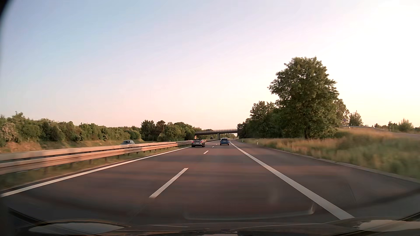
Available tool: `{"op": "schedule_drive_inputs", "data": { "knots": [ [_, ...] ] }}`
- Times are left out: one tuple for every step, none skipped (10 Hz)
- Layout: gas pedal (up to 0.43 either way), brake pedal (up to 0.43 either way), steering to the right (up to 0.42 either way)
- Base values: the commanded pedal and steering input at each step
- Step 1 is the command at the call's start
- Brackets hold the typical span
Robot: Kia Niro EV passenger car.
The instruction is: Follow the waypoints while adhering to traffic rules and regulations
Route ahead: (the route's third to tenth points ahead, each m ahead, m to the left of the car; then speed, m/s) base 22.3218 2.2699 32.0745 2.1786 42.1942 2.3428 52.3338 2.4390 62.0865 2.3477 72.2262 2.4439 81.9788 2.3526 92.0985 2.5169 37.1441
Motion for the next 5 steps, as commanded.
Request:
{"op": "schedule_drive_inputs", "data": {
  "knots": [
    [0.28,0.018,-0.007],
    [0.287,0.018,-0.007],
    [0.311,0.018,-0.008],
    [0.319,0.018,-0.009],
    [0.339,0.018,-0.009]
  ]
}}
